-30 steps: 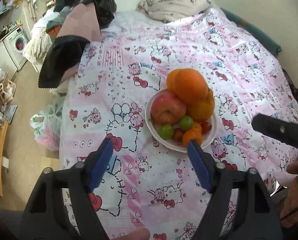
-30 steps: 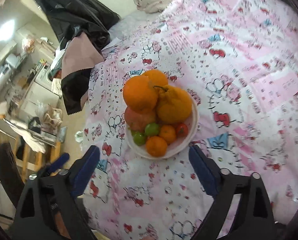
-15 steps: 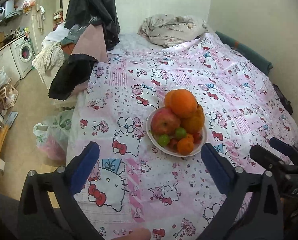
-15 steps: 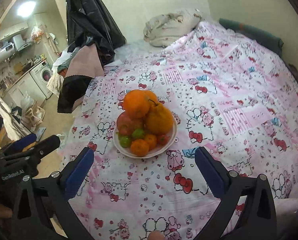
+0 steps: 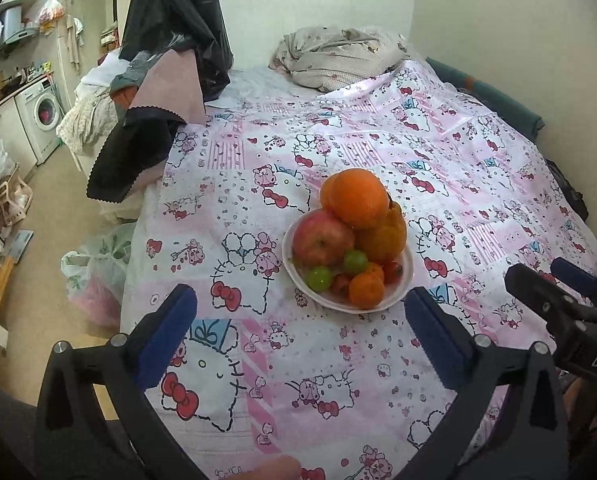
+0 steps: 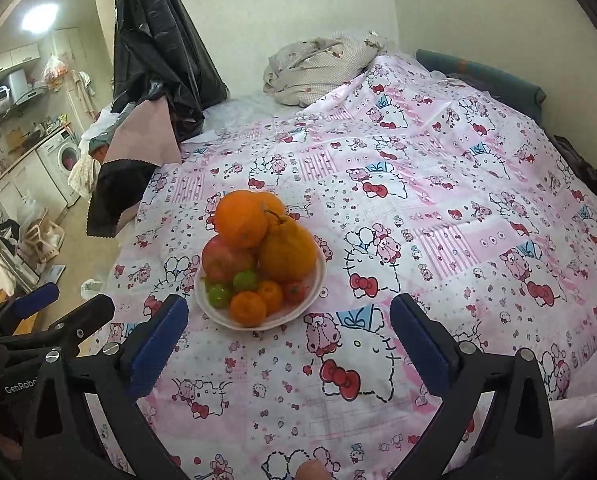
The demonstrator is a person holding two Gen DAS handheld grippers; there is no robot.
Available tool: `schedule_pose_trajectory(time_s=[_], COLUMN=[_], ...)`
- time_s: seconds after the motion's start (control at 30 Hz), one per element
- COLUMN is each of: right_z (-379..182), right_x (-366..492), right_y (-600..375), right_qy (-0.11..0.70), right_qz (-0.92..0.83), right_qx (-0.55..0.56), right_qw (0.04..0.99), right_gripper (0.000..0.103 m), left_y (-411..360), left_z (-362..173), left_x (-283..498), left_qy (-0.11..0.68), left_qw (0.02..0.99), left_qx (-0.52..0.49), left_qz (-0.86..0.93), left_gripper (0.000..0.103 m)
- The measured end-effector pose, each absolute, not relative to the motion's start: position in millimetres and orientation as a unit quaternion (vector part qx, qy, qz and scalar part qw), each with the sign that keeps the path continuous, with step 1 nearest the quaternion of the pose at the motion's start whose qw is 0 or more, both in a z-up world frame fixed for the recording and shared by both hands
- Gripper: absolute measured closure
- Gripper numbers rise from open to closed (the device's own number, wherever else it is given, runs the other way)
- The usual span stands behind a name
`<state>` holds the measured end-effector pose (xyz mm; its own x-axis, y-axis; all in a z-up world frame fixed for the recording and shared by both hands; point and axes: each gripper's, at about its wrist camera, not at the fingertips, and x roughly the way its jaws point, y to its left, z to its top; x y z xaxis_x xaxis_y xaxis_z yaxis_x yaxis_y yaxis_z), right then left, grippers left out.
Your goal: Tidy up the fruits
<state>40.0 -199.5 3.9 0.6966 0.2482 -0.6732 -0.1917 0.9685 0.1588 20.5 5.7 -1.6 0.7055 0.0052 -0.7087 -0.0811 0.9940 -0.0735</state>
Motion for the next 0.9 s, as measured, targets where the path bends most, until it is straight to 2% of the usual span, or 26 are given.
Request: schedule_pose_trajectory(time_s=[0.9], right_z=[2.7], right_x=[41.0], right_y=[-200.9], right_qy=[0.376], right_qz=[0.116], right_qx=[0.045], right_qw=[0.918], right_gripper=[0.000], left_y=[7.1], left_z=[2.6], left_x=[22.1], left_qy=[0.380], left_qw=[0.923], left_qx=[-0.065], left_qz=[0.020], left_gripper=[0.000])
